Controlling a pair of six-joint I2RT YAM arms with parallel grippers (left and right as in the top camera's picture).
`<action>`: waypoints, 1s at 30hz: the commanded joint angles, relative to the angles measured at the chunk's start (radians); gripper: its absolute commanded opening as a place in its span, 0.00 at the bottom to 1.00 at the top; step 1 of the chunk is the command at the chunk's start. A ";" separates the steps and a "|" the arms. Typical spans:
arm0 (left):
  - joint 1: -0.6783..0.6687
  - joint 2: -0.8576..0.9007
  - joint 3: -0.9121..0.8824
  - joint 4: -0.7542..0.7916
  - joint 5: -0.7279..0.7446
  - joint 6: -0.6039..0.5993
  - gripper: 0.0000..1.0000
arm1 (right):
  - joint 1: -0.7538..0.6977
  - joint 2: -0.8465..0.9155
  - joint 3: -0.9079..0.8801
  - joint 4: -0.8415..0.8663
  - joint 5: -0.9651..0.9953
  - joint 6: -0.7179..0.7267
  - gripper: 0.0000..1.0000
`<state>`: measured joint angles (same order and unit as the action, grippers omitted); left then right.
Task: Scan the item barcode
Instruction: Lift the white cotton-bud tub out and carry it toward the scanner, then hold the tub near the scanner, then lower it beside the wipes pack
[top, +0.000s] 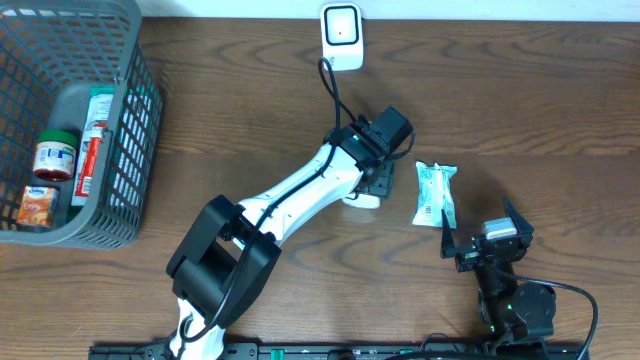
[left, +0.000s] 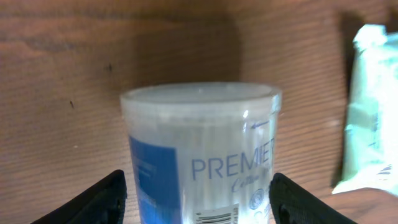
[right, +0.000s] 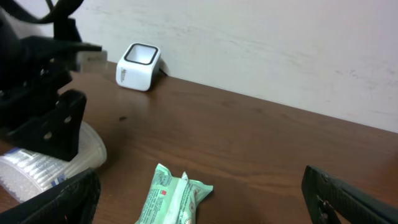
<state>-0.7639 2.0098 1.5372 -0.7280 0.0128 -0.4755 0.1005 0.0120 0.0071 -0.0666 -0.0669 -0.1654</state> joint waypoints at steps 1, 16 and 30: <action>-0.001 0.022 -0.050 0.009 -0.021 -0.009 0.70 | 0.006 -0.005 -0.002 -0.004 -0.002 0.000 0.99; -0.020 0.023 -0.098 0.138 0.134 -0.010 0.61 | 0.006 -0.005 -0.002 -0.004 -0.002 0.000 0.99; -0.141 0.023 -0.098 0.239 0.137 -0.107 0.62 | 0.006 -0.005 -0.002 -0.004 -0.002 0.000 0.99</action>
<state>-0.8909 2.0068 1.4666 -0.5056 0.1333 -0.5606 0.1005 0.0120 0.0071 -0.0666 -0.0669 -0.1658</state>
